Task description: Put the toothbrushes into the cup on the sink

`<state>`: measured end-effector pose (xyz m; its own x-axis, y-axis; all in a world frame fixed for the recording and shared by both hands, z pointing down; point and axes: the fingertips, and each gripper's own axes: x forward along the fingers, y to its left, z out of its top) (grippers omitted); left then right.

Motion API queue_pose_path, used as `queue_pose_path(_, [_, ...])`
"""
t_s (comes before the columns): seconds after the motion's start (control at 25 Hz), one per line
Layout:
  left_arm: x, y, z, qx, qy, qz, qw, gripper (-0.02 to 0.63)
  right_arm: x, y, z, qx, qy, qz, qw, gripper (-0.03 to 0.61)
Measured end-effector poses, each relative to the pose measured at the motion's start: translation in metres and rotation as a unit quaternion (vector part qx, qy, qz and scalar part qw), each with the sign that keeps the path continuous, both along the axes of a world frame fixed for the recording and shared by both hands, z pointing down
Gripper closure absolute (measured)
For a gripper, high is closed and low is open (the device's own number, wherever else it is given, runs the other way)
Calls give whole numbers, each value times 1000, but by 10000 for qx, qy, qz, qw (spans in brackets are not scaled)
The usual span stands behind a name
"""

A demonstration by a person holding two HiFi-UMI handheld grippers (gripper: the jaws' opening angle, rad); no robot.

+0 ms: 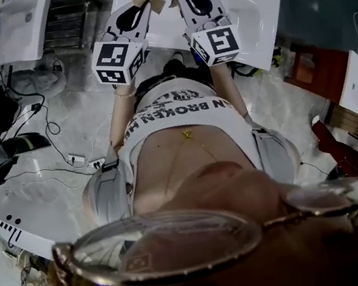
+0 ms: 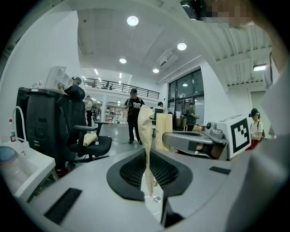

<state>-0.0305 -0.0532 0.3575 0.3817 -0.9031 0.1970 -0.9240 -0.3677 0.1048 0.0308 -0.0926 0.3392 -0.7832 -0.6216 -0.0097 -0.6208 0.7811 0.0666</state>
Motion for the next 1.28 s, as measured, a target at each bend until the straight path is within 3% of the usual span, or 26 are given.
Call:
queue_pose_path(0.12, [7,-5,7,12,-10,28,10000,581,8,-4,8,-16,-13,31,10000,545])
queue_pose_path(0.36, [23,-65,8,-258,1,241,9994,581,23,-63,10,-271,-14,216,9994,544])
queue_pose_path(0.76, [28,-89,8,-196,-22,1104,9937,581,43,-76,9,-282,-167,1189,9924,543])
queue_pose_path(1.0, [7,-101,13,-199,-74,1597,9869,581,25,-81,15,-301,-234,1662,9854,543])
queue_pose_path(1.28, [-13,-117,17,-201,-107,1883,9818,581,9,-87,18,-302,-180,1990,9794,543])
